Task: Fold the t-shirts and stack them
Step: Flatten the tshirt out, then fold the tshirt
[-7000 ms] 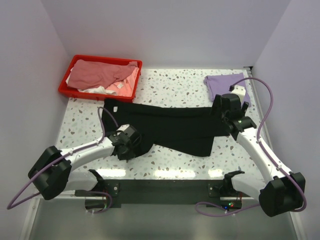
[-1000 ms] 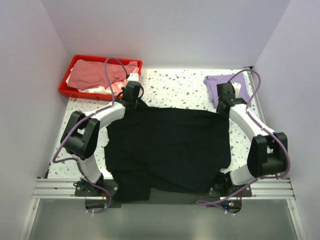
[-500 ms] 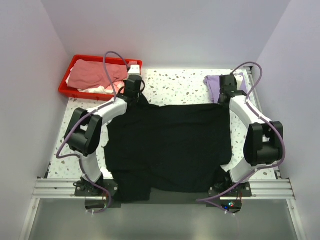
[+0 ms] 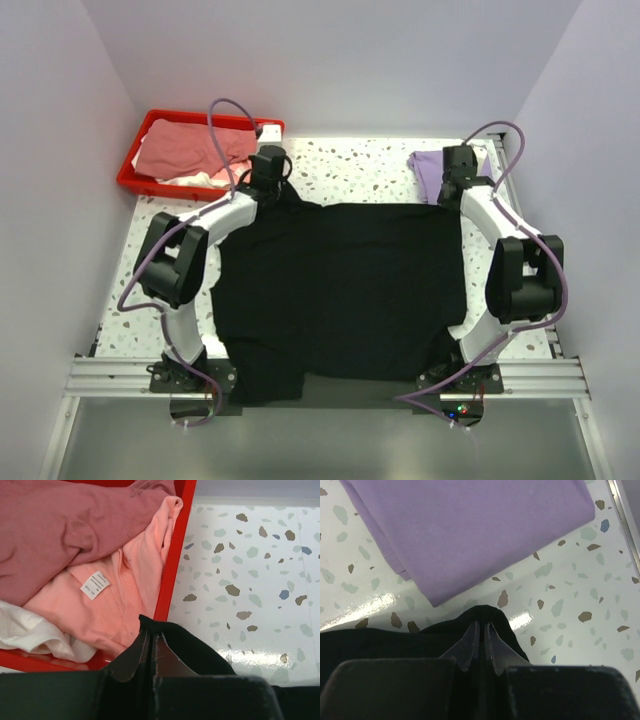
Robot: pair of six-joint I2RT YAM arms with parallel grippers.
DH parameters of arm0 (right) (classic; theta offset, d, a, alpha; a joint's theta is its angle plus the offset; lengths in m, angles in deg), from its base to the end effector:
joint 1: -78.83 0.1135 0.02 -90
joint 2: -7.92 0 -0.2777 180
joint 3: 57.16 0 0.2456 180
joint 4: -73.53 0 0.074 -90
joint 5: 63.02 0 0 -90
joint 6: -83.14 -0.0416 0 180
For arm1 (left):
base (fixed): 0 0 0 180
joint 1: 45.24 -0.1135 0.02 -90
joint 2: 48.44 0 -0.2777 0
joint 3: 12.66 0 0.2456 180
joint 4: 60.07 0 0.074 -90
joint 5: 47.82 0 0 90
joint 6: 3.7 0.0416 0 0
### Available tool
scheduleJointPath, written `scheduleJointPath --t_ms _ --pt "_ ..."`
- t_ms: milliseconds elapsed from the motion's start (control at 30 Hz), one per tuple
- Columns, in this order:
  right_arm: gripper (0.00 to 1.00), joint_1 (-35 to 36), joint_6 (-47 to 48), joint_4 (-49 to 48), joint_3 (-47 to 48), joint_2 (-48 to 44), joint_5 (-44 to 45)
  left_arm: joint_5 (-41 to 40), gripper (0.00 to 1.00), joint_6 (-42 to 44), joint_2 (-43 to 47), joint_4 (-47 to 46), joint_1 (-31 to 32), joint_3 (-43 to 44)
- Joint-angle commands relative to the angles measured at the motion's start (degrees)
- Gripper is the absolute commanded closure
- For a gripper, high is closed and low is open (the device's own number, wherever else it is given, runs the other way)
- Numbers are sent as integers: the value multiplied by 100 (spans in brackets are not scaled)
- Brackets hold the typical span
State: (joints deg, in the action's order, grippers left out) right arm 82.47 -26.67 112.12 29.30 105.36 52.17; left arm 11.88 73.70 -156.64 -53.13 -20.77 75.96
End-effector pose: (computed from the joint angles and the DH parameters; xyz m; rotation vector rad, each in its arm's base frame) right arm 0.3698 0.0058 0.2571 0.5214 2.2972 -0.3379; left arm 0.4060 -0.1617 0.2459 -0.1227 1.9646 0.1166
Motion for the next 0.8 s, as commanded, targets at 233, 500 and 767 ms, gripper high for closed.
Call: scheduleJointPath --t_ms 233,500,767 --pt "100 -30 13 306 -156 -621 -225 51 100 -856 1449 297 -47 -1206" --pt "100 -39 -40 771 -472 -1184 -137 543 100 -1394 2768 693 -30 -2393" --pt "100 -39 -84 1045 -797 -1632 -146 789 100 -2562 3630 2565 180 -2850"
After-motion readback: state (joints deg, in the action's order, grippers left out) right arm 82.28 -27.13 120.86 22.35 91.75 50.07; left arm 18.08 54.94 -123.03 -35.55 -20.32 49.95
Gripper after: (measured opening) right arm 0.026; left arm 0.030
